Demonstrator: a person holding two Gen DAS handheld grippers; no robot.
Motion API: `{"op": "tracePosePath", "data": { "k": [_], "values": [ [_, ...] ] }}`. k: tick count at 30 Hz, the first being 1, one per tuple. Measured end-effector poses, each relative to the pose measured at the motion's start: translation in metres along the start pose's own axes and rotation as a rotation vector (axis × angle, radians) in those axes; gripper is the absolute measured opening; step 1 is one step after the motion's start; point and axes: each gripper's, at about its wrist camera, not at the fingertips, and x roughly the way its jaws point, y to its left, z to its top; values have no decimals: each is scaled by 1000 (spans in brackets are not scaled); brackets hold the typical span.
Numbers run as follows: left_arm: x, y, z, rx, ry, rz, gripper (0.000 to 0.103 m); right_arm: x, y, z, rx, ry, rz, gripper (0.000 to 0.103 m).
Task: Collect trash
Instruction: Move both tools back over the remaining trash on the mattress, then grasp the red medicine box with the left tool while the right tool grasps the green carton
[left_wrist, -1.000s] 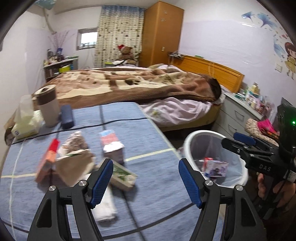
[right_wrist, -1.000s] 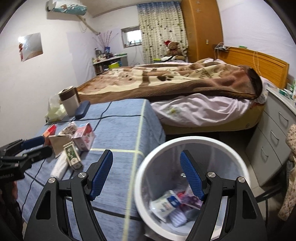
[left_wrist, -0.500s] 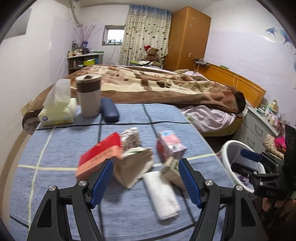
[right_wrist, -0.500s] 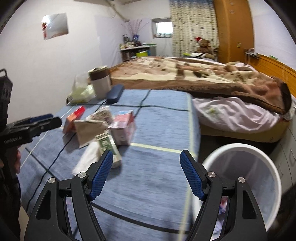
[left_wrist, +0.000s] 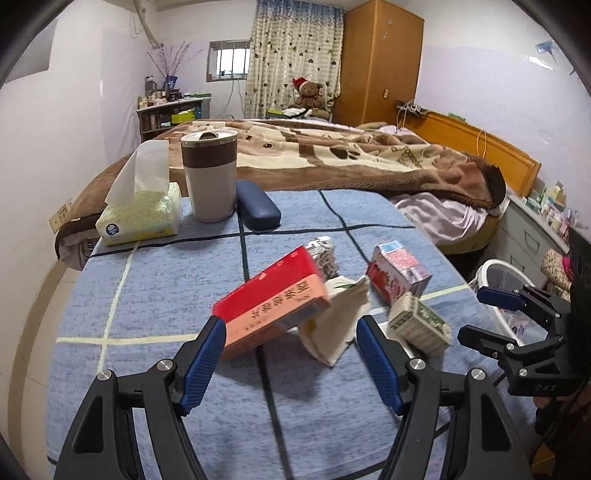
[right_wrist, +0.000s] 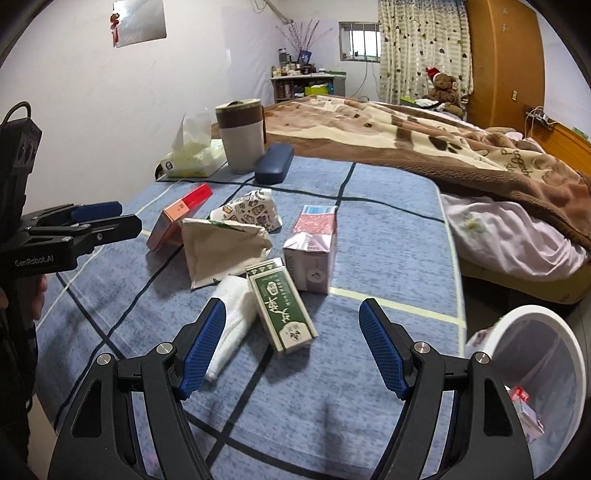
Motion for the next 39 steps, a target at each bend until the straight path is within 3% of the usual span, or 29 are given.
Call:
{"op": "tracePosePath", "data": {
  "k": [2, 3, 4, 8, 16, 20, 23, 27, 30, 39],
  "values": [
    [4, 4, 1, 29, 8, 4, 73, 7, 1, -1, 0, 18, -4, 72],
    [7, 6, 2, 48, 15, -1, 73, 11, 3, 0, 0, 29, -3, 64],
    [9, 7, 1, 60, 21, -2, 73, 14, 3, -1, 1, 40, 0, 62],
    [22, 12, 5, 135, 47, 44, 73, 23, 7, -1, -9, 68, 1, 62],
    [43, 22, 18, 234, 78, -52, 73, 35, 8, 2, -16, 102, 8, 48],
    [57, 18, 22, 302, 101, -83, 73, 37, 8, 0, -25, 117, 9, 48],
    [70, 20, 28, 290, 114, -114, 73, 39, 7, 2, -29, 122, 1, 44],
    [85, 21, 32, 306, 130, -92, 73, 40, 6, 2, -25, 126, 3, 42],
    [96, 24, 35, 296, 151, -141, 73, 42, 5, 2, -26, 130, 3, 42],
    [118, 40, 44, 227, 179, -125, 73, 45, 1, 2, -5, 139, 12, 42]
  ]
}}
